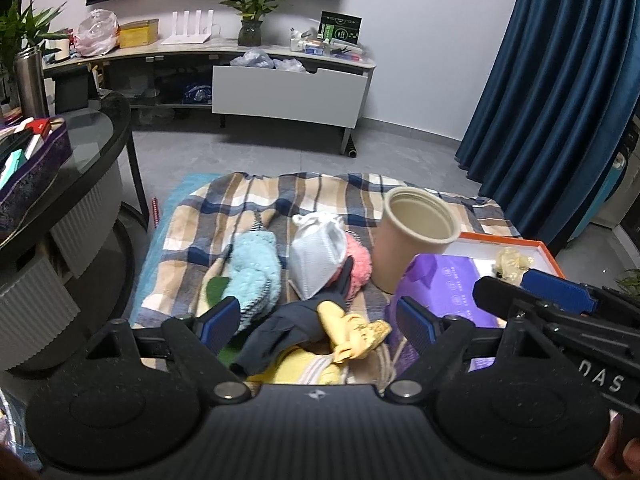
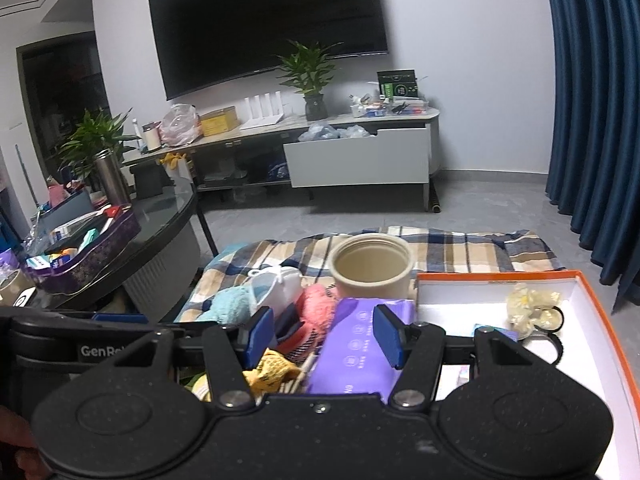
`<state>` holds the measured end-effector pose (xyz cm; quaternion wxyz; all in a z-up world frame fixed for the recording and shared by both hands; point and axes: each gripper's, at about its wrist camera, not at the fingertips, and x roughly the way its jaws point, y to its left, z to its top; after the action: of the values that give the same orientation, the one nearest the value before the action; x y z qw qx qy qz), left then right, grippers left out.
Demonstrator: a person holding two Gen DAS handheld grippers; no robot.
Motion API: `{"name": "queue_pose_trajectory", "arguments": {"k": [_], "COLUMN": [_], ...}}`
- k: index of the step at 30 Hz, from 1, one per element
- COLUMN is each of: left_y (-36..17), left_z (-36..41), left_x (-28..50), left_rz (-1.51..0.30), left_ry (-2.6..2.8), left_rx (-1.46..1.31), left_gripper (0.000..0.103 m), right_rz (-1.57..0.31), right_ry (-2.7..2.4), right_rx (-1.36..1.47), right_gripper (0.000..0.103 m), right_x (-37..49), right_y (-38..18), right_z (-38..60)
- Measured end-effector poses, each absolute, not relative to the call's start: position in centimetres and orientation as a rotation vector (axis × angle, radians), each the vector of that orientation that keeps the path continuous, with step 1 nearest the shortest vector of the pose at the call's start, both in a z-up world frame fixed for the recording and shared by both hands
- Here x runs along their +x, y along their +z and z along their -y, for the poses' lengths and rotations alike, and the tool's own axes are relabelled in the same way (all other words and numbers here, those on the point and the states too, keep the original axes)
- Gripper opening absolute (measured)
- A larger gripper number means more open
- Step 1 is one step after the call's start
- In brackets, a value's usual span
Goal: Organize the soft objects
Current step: 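Move both tools back from the box to the pile of soft items, then grasp the yellow towel with the left tool while the right tool grasps the light blue fuzzy cloth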
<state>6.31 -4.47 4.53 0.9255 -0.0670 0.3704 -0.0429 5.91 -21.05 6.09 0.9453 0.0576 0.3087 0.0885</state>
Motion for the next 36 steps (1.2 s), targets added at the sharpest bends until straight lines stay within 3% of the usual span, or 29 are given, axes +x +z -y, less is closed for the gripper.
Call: {"name": "queue_pose_trajectory", "arguments": {"k": [19,22,25,26,28,36], "left_y": [-1.0,-2.0,-2.9,-3.2,-3.5,-1.5], "left_z": [2.5,3.0,3.6,3.5,3.2,1.3], "left_x": [4.5,4.8,5.1,5.3,5.3,2.5], "left_rz": [-0.844,-0.856,-0.865,-0.872,-0.870,-0.818], "left_ry": [-0.104,-0.106,-0.093,-0.094,-0.105,-0.163], "left_rx": [-0.077,-0.070,-0.061,-0.070,-0.099,-0.161], "left_gripper": [0.085,0.071,0.044,0.030,0.018,0.013], "right_rz": [-0.600,-0.600,-0.600,-0.599,-0.597,-0.612], "right_ry": [0.211,0.220,0.228,0.230,0.235,0.255], "right_rx": [0.136,0.134,0.126,0.124,0.120,0.112], "right_gripper": [0.067,0.067,0.067,0.067,0.067,0.067], "right_x": [3.9,3.8,3.6,3.6,3.4,3.9], "right_y": [6.0,6.0,6.0,6.0,5.9,5.5], "right_z": [21.3,21.1,20.8,20.7,20.6,19.7]}}
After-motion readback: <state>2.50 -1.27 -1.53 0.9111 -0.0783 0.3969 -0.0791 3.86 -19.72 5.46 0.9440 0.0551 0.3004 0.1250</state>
